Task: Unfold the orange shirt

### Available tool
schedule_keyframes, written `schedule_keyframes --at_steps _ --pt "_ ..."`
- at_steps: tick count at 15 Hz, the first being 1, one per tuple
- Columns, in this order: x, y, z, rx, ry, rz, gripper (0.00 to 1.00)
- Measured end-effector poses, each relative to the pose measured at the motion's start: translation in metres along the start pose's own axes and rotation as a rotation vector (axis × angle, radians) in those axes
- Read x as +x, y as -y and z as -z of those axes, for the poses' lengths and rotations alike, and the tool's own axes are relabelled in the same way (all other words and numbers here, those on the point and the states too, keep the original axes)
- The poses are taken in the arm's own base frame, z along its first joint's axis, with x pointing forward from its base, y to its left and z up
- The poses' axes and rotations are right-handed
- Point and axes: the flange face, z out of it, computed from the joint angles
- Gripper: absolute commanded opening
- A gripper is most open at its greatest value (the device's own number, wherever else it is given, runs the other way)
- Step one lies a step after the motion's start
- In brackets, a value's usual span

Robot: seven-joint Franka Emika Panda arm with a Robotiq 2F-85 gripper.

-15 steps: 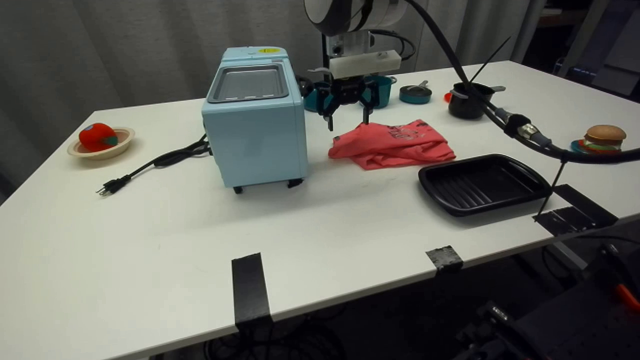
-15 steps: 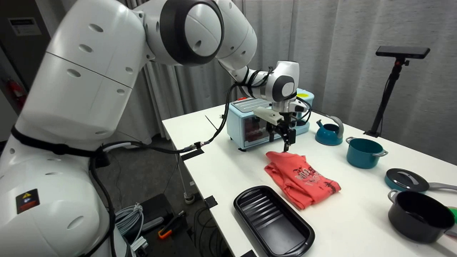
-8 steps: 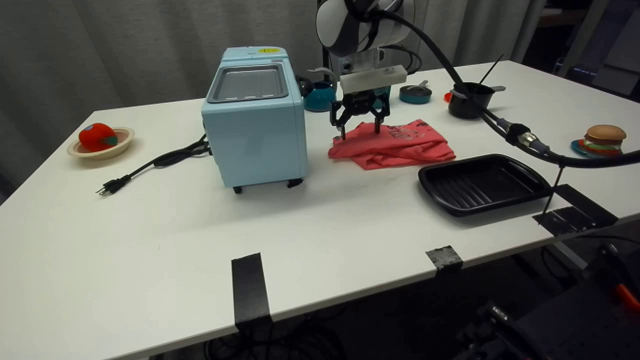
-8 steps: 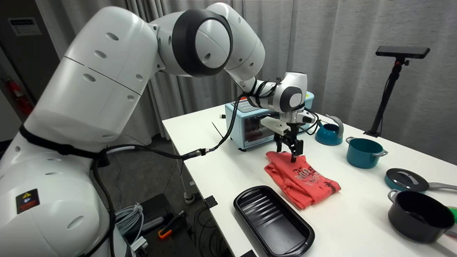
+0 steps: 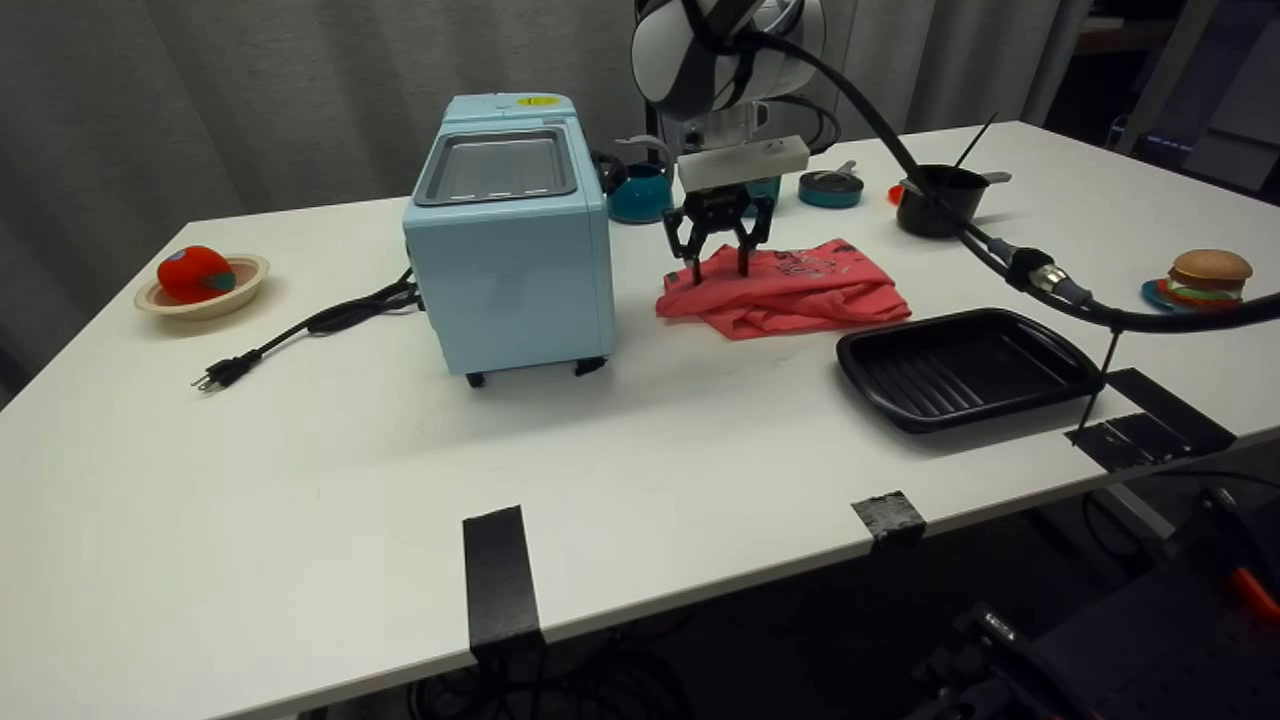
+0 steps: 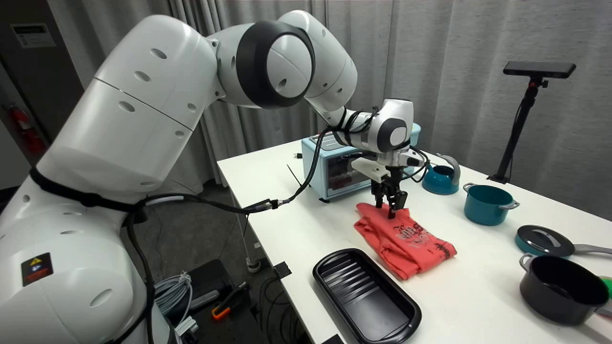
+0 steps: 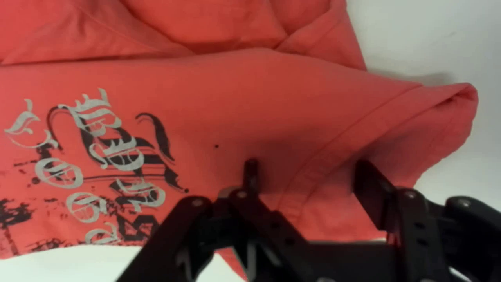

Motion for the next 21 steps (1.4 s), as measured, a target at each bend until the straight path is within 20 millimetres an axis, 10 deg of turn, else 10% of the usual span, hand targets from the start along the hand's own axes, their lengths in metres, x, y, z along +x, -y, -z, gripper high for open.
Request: schedule_keyframes --at_steps 5,14,21 --pt "0.004 0.0 0.007 0.004 -0.016 -0.008 0.0" --pt "0.012 -0.007 0.023 0.009 -0.043 -0.026 0.01" --pt "0.009 -0.025 0.08 0.064 -0.088 -0.06 0.01"
